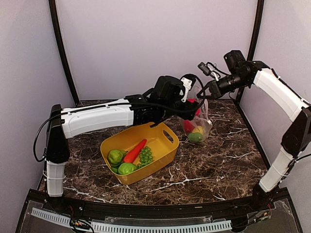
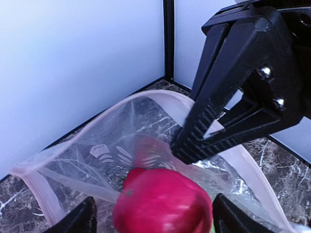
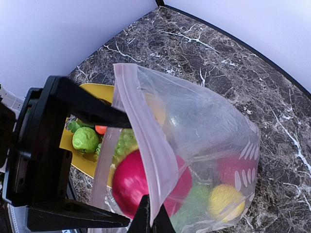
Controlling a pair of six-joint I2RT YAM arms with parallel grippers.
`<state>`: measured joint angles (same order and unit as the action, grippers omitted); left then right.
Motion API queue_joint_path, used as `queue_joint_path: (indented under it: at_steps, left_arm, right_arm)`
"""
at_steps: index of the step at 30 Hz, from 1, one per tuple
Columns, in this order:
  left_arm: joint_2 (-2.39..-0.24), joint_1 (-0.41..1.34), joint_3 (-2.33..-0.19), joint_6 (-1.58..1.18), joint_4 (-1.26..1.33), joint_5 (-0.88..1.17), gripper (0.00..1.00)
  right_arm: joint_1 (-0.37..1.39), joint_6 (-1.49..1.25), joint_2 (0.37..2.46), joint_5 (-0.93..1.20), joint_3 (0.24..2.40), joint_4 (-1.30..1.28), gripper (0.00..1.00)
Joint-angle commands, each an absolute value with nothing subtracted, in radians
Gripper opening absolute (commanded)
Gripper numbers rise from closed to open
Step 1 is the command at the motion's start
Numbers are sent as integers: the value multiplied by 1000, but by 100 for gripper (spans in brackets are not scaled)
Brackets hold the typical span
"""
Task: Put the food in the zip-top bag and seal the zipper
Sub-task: Place the fake fruit in the zipper food storage bag.
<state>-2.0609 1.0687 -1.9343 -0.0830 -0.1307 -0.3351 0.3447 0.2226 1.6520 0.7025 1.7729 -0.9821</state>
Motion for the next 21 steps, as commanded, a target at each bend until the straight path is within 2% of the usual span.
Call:
queue_joint_path:
  at_steps: [1, 4, 6, 15, 21]
  left_arm:
    - [-2083, 1047, -1991, -122, -94, -396, 88]
    - [-2089, 1045, -2008, -128, -99, -401, 96]
    - [-2088, 1045, -2017, -127, -108, -390, 98]
    - [-2009, 1077, -2003, -112, -111, -331, 98]
    - [-1892, 1105, -1916, -88, -63, -264, 97]
  right_arm:
    - [353, 214, 1642, 717, 1801, -985, 0]
    - [353, 216, 1637, 710, 1794, -983, 0]
    - [353, 216, 1637, 707, 1788, -981, 0]
    - [347, 209, 1654, 688, 1789, -970, 0]
    - [338, 210, 1681, 688, 1791, -965, 0]
